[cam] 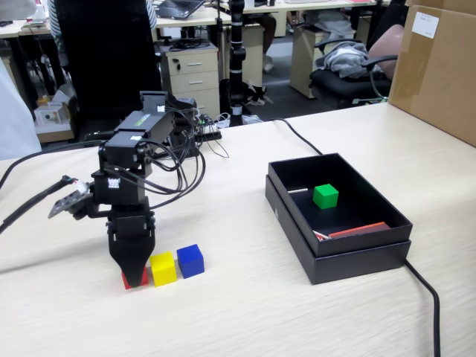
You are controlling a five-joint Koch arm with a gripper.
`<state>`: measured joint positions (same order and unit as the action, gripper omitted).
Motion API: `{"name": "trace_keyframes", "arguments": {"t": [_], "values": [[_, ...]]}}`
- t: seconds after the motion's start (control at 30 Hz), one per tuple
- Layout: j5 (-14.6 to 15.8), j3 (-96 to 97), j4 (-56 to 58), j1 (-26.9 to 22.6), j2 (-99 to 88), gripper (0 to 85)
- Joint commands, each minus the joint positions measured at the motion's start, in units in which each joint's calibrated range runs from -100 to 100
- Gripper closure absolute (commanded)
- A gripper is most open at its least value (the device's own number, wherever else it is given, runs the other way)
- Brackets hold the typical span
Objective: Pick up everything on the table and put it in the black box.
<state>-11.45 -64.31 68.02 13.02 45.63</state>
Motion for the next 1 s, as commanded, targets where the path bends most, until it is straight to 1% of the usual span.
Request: {"name": "trace_keyframes", "arguments": {"t": [0.0,0.07,0.17,0.2,0.27,0.33,0.4,0.5,0.57,0.7,0.83,0.97], "values": [[-0.05,-4.23,0.01,0.59,-1.97,75.0],[0.10,-3.87,0.01,0.78,-3.92,79.8],[0.68,-0.24,2.00,0.78,-12.87,79.8],[1.03,4.93,2.60,0.24,-22.28,79.7],[1.90,11.36,2.69,-0.98,-32.84,79.7],[3.03,17.98,2.78,-3.17,-43.28,79.7],[5.42,24.60,3.04,-7.62,-53.95,79.7],[8.99,30.40,3.04,-14.02,-61.06,79.7],[12.31,31.22,3.04,-19.54,-62.33,79.5],[15.82,27.77,3.04,-26.03,-56.93,79.4],[17.24,19.88,3.04,-29.06,-46.15,79.3],[17.88,12.72,3.04,-29.55,-35.36,79.3]]}}
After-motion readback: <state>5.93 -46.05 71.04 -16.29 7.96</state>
